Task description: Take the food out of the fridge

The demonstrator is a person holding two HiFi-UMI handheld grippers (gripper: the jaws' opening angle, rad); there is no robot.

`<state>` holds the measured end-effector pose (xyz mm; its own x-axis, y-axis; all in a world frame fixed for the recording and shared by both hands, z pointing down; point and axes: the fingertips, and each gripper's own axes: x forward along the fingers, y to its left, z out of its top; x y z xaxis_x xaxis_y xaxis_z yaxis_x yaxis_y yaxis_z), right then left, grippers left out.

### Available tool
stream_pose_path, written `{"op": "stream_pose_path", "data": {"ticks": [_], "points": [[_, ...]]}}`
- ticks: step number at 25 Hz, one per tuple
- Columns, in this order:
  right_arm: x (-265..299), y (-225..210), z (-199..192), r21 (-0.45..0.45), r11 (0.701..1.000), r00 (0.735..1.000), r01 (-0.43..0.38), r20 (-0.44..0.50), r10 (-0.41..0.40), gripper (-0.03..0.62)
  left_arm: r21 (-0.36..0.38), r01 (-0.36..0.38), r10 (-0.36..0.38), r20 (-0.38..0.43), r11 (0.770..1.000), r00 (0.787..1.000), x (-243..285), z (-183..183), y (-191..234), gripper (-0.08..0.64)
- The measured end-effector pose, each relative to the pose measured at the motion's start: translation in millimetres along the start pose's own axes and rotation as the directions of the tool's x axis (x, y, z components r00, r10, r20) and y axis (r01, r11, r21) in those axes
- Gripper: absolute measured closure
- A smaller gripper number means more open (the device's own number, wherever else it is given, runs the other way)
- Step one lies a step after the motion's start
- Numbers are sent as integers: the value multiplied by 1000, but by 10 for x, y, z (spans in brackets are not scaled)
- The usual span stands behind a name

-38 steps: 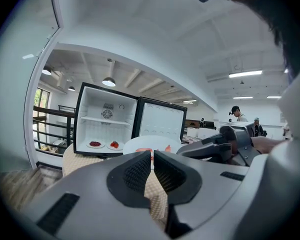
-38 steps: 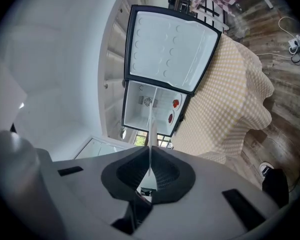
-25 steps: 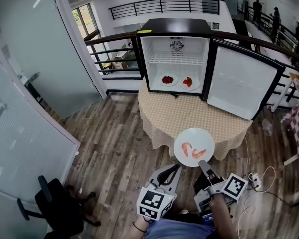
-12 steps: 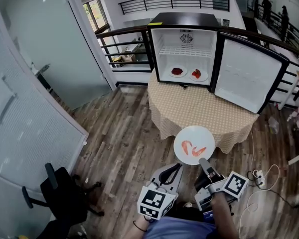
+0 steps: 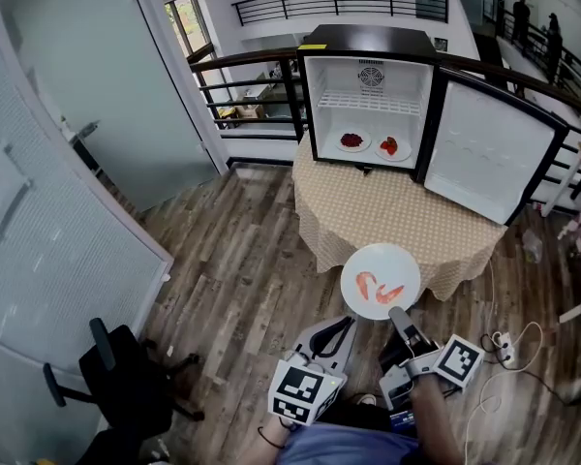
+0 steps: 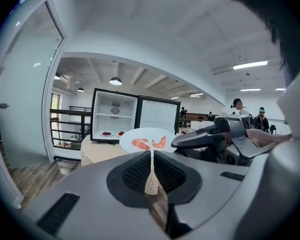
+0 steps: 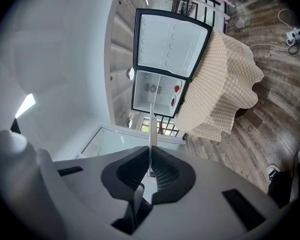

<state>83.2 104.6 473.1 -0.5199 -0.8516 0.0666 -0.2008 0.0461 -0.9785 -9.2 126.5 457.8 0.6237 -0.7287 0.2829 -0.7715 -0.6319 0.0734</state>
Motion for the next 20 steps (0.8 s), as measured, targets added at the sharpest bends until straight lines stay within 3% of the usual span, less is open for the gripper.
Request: {"op": "stream_pose_path", "data": {"ticks": [20], "points": [[272, 41, 112, -27, 1000, 1000, 2, 6, -2, 566, 22, 34, -34, 26, 999, 999, 243, 214, 215, 532]]}}
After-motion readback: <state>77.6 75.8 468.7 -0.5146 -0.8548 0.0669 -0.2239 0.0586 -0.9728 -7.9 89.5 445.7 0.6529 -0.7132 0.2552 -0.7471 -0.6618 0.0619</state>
